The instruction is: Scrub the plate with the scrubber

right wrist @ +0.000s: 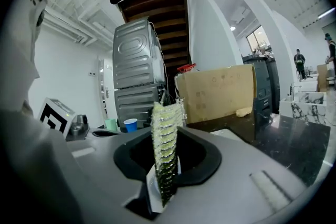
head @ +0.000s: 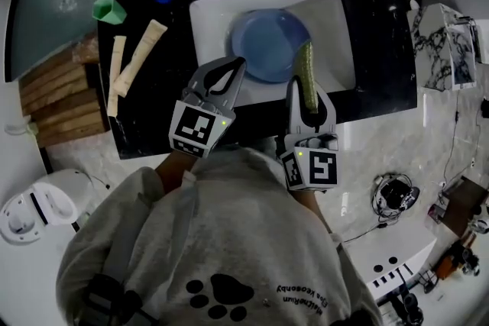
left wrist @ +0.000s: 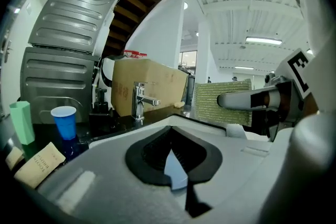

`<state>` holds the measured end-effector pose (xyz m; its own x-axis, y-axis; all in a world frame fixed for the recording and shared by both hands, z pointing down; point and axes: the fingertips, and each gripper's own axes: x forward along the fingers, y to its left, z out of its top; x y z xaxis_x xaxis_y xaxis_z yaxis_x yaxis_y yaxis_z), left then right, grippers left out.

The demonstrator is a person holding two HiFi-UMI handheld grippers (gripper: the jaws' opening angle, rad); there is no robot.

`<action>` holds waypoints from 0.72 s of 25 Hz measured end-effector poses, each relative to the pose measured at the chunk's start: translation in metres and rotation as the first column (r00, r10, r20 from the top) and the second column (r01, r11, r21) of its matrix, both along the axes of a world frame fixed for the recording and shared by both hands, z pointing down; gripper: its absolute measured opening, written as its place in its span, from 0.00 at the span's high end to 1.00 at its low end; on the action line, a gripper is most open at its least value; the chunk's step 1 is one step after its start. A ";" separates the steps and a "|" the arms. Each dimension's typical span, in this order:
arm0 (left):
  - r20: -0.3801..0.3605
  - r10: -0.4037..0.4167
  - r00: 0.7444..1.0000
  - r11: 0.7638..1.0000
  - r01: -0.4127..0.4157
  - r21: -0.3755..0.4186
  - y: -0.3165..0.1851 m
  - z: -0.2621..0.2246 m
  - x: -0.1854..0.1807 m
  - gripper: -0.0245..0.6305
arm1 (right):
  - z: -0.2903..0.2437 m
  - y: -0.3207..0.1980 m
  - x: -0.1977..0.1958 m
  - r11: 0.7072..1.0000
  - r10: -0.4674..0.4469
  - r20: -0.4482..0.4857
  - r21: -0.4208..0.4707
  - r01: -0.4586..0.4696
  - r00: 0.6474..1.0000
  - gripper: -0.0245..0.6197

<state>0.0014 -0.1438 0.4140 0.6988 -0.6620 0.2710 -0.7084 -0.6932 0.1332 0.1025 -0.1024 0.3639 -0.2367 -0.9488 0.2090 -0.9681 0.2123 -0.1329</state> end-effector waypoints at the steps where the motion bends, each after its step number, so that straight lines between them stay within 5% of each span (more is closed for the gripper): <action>1: 0.020 0.013 1.000 1.000 -0.013 0.002 -0.002 0.004 0.001 0.96 | 0.002 -0.003 -0.001 1.000 -0.009 -0.001 -0.009 0.009 1.000 0.85; 6: 0.157 0.174 0.972 0.985 -0.169 -0.046 -0.005 0.038 0.023 0.95 | 0.016 -0.023 0.011 0.999 -0.020 -0.002 -0.044 0.020 1.000 0.85; 10: 0.321 0.312 0.894 0.950 -0.300 -0.087 0.001 0.068 0.039 0.95 | 0.026 -0.038 0.020 0.996 -0.051 -0.005 -0.071 0.050 0.999 0.85; 18: 0.471 0.489 0.734 0.872 -0.421 -0.249 0.011 0.127 0.050 0.94 | 0.048 -0.051 0.035 0.990 -0.074 0.014 -0.120 0.075 0.997 0.85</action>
<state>0.0515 -0.1328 0.5414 0.6474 -0.2401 0.7233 -0.2993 -0.9529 -0.0485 0.1377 -0.1536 0.4121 -0.3085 -0.8965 0.3181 -0.9487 0.2657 -0.1714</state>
